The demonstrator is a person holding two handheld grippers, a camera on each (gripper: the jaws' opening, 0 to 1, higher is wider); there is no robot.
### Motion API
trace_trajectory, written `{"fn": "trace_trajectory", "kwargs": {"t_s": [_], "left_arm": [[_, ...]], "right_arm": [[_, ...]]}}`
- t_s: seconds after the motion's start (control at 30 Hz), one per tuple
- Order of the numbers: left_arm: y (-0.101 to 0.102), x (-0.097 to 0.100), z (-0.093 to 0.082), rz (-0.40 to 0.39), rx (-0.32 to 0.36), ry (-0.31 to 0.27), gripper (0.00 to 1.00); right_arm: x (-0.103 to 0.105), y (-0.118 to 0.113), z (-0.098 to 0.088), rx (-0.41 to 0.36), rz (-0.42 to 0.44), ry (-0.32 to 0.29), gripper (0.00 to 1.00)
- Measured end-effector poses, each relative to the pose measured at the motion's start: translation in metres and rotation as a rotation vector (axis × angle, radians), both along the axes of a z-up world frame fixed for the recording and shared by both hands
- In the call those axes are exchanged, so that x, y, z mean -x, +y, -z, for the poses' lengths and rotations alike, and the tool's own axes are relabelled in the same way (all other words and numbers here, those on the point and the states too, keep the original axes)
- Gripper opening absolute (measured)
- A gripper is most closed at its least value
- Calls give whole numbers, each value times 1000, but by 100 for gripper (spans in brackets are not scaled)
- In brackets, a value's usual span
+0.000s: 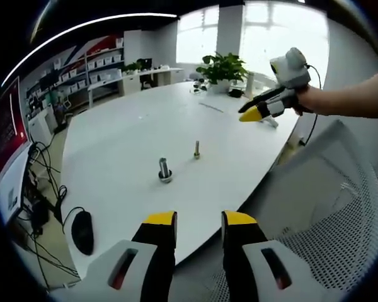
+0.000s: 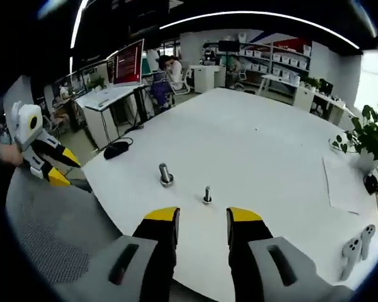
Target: Place the washer onto the threaded stud by aligning its center hole with the stud, sliding it down to the base, and recovering from edge contact or off-axis alignment until the washer reaches the visible bottom stop.
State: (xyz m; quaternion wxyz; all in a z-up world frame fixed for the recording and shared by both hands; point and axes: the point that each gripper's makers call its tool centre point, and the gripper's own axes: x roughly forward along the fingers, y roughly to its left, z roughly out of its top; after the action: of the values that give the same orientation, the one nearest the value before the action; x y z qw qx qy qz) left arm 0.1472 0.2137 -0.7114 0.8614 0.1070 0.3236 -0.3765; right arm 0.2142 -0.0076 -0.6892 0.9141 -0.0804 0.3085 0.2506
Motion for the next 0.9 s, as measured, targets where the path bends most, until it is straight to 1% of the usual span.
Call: {"fn": "trace_trajectory", "kwargs": {"t_s": [0.07, 0.13, 0.2, 0.27, 0.33, 0.37, 0.43, 0.5, 0.6, 0.7, 0.8, 0.87, 0.9], "left_arm": [[-1, 0, -1, 1, 4, -4, 26], [-1, 0, -2, 0, 9, -8, 26], [-1, -1, -3, 0, 12, -11, 26], [-1, -1, -4, 0, 16, -13, 26], [-2, -1, -5, 3, 23, -20, 26], [-2, -1, -6, 2, 25, -23, 26], [-1, -1, -6, -3, 27, -23, 26], [-1, -2, -7, -7, 28, -28, 26], [0, -2, -6, -9, 28, -27, 26], [0, -2, -5, -10, 22, -23, 26], [-1, -3, -7, -13, 26, -30, 25], [0, -4, -6, -22, 32, -21, 25], [-1, -4, -6, -26, 37, -18, 26]], "right_arm": [[8, -2, -1, 6, 0, -3, 34], [15, -7, 1, 7, 17, 17, 35], [23, -13, 2, 2, 31, 21, 36], [28, -14, -2, -24, 52, 15, 36], [34, -14, -4, -23, 58, 25, 36], [36, -14, -5, -19, 55, 18, 36], [39, -14, -7, -10, 49, -6, 36], [41, -16, -6, -17, 62, -6, 36], [46, -14, -4, -60, 93, 19, 36], [49, -10, -4, -45, 75, -8, 36], [48, -9, -2, -53, 76, -2, 36], [48, -9, -3, -61, 73, -10, 36], [48, -8, -1, -68, 66, -4, 36]]}}
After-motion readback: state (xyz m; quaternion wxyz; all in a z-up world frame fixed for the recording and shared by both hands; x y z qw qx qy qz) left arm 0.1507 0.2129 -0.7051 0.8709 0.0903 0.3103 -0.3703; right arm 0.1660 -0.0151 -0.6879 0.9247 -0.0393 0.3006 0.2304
